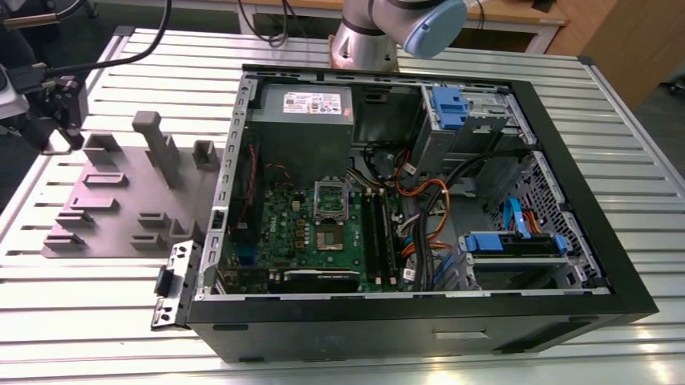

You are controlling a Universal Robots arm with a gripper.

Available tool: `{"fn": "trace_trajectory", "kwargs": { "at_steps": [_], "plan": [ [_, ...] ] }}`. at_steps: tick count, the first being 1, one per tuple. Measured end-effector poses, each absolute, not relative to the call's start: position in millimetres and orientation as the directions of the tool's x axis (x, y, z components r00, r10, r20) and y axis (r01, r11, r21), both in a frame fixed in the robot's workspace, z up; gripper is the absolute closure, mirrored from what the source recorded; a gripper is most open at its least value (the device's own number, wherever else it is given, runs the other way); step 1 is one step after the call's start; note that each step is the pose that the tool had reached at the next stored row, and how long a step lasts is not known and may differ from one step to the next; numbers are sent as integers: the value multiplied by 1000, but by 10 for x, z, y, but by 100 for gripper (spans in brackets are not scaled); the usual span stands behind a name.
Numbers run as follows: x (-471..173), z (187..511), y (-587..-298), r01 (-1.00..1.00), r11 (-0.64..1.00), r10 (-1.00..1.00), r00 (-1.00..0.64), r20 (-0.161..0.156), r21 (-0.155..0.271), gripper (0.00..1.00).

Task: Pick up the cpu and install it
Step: 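Pick up the cpu and move it towards the insertion slot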

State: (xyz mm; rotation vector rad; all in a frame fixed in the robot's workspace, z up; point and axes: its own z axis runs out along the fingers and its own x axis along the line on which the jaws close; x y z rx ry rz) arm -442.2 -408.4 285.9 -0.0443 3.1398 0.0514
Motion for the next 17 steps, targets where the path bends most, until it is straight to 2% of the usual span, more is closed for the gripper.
{"fn": "trace_trajectory", "kwargs": {
  "at_steps": [17],
  "plan": [
    [-4422,2945,-4084,-28,999,-28,-1000,-2,33,53]
  ]
}}
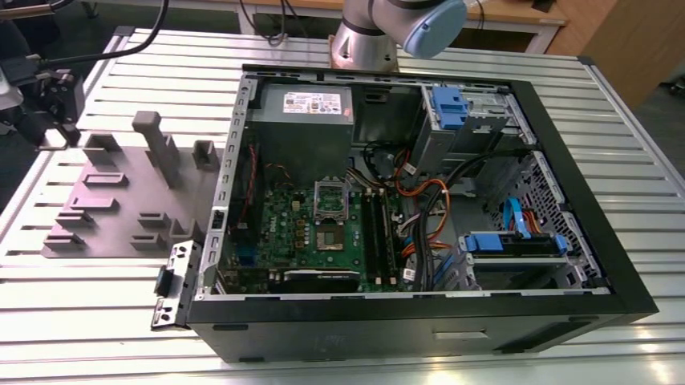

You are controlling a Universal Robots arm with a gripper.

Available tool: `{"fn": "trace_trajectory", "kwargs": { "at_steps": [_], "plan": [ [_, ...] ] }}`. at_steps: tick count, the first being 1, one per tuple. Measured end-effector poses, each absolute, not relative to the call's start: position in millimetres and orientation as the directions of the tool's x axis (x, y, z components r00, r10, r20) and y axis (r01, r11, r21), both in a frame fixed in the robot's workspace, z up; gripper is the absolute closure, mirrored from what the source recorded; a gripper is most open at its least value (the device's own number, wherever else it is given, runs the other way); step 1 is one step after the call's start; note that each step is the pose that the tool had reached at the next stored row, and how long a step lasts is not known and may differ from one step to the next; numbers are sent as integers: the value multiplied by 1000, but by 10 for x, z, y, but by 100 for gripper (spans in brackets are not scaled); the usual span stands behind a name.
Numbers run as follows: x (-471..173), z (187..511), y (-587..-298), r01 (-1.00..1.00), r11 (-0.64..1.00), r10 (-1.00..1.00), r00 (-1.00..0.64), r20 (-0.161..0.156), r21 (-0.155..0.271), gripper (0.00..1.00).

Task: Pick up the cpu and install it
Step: 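Pick up the cpu and move it towards the insertion slot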

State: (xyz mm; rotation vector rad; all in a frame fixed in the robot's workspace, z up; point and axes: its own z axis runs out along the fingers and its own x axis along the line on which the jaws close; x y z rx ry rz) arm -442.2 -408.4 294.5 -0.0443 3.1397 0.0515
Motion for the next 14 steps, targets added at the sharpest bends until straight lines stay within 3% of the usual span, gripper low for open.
{"fn": "trace_trajectory", "kwargs": {
  "at_steps": [14],
  "plan": [
    [-4422,3001,-4084,-28,999,-28,-1000,-2,33,53]
  ]
}}
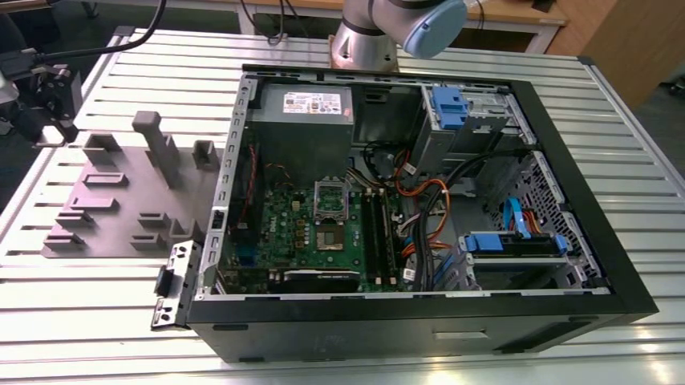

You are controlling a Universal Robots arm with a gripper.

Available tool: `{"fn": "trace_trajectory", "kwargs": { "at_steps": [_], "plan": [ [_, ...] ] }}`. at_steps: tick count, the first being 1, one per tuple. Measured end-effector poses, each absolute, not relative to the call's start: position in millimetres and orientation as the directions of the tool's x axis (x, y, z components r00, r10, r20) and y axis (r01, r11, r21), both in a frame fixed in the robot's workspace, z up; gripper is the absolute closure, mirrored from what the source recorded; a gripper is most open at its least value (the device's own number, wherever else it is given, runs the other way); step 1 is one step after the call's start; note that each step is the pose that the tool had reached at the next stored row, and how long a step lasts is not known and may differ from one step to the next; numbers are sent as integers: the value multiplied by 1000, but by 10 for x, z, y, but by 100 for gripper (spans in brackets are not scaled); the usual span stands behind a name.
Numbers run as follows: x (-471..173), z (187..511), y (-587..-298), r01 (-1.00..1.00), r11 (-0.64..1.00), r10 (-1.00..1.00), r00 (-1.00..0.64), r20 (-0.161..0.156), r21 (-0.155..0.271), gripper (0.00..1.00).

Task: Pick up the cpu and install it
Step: 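Pick up the cpu and move it towards the insertion slot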

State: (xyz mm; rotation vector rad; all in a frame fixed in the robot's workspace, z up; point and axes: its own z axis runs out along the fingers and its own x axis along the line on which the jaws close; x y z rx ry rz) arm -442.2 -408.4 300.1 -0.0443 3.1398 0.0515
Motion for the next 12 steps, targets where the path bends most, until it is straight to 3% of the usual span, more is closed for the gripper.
{"fn": "trace_trajectory", "kwargs": {
  "at_steps": [12],
  "plan": [
    [-4422,3036,-4084,-28,999,-28,-1000,-1,33,53]
  ]
}}
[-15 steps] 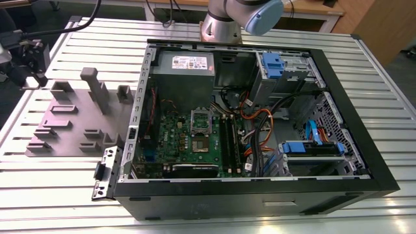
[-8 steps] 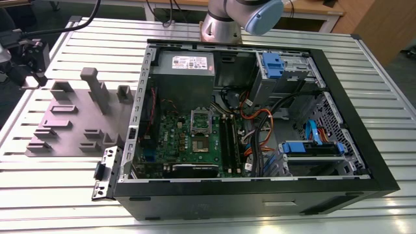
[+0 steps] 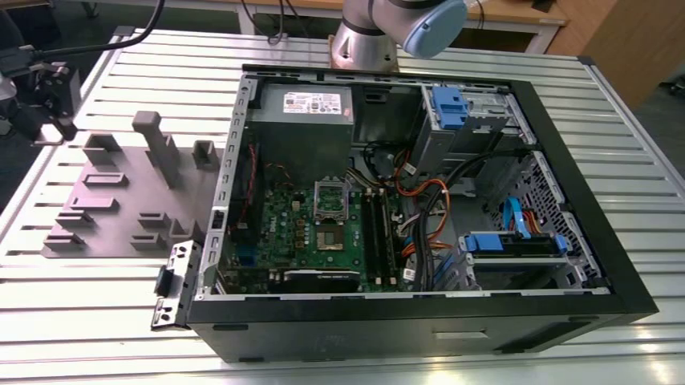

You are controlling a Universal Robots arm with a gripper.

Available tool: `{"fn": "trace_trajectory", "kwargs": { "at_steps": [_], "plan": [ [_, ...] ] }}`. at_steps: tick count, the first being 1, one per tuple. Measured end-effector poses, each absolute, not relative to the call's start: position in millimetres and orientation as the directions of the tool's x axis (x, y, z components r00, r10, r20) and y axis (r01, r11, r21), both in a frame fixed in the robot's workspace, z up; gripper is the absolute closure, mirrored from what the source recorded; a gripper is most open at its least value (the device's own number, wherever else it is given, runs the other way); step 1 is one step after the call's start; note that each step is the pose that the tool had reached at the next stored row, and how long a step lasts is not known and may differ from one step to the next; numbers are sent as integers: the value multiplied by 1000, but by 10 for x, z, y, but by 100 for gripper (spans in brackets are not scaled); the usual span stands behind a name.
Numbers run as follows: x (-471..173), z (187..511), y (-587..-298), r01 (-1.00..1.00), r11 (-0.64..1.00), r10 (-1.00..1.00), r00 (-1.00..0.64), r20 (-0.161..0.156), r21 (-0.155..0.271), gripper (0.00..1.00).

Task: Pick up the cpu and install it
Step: 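Pick up the cpu and move it towards the insertion slot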

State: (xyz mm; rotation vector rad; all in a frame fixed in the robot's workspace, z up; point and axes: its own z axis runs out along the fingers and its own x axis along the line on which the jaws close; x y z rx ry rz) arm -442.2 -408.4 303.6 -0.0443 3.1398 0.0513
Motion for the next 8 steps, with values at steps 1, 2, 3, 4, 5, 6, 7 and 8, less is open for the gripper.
{"fn": "trace_trajectory", "kwargs": {
  "at_steps": [1,2,3,4,5,6,7,8],
  "plan": [
    [-4422,3041,-4084,-28,999,-28,-1000,-1,33,53],
    [-4422,3045,-4084,-28,999,-28,-1000,-1,33,53],
    [-4422,3050,-4084,-28,999,-28,-1000,-1,33,53],
    [-4422,3054,-4084,-28,999,-28,-1000,-2,33,53],
    [-4422,3059,-4084,-28,999,-28,-1000,-2,33,53],
    [-4422,3064,-4084,-28,999,-28,-1000,-2,33,53],
    [-4421,3069,-4084,-28,999,-28,-1000,-2,33,53],
    [-4422,3075,-4084,-28,999,-28,-1000,-2,33,53]
  ]
}}
